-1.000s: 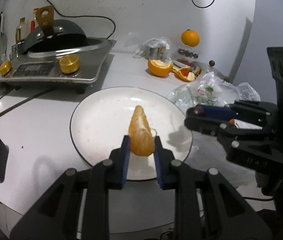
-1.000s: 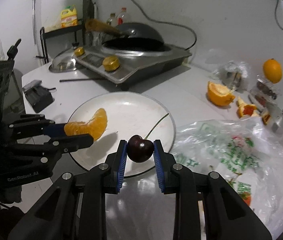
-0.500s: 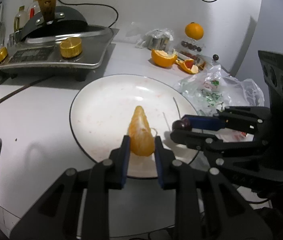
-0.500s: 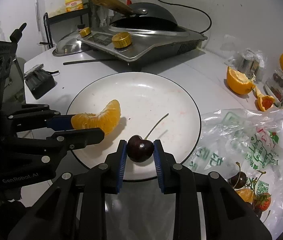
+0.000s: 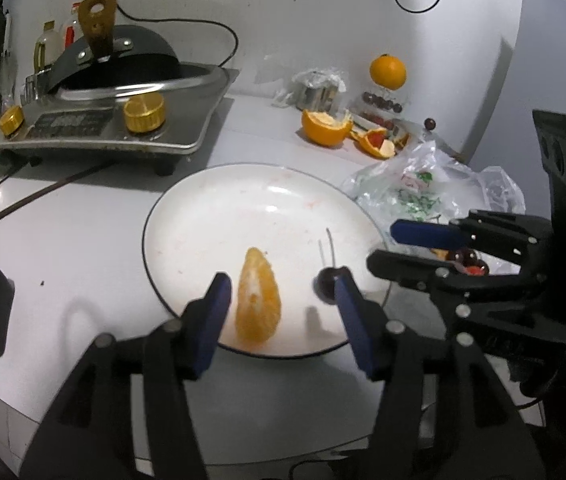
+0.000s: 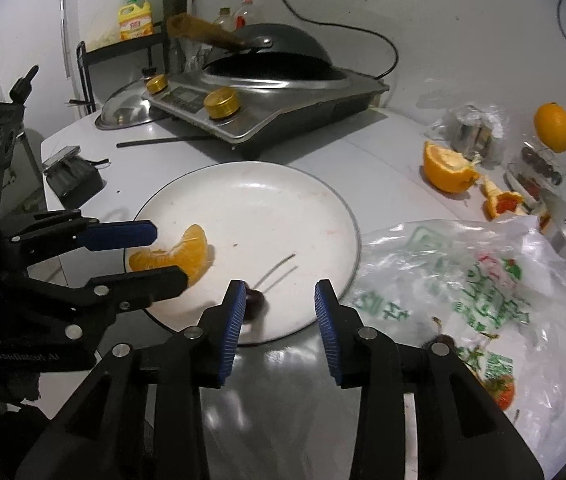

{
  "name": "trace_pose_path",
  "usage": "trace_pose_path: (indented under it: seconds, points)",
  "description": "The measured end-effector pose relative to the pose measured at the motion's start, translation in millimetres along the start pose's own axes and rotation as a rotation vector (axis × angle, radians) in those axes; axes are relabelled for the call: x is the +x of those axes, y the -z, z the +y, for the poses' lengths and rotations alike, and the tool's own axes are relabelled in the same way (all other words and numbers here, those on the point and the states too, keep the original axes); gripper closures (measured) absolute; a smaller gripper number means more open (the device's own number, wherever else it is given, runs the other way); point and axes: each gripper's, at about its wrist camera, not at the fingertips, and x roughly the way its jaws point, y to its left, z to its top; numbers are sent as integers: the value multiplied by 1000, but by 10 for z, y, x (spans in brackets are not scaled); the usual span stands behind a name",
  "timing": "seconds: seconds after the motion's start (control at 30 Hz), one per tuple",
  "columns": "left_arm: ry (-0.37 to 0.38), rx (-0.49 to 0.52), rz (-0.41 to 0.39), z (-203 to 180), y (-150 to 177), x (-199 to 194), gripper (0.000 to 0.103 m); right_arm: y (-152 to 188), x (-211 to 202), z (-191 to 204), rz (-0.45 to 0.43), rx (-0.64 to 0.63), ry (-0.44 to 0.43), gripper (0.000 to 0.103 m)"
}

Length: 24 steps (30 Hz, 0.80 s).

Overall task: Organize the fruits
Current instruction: 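Move both open tools back over the fruit on the plastic bag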

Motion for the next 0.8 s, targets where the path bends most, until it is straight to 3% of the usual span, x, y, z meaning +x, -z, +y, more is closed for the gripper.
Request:
trace_pose_path:
  seconds: [0.8]
  points:
    - [-10,131,-14,-903,-102,-75,47,512,-747,-690,-112,130,81,65]
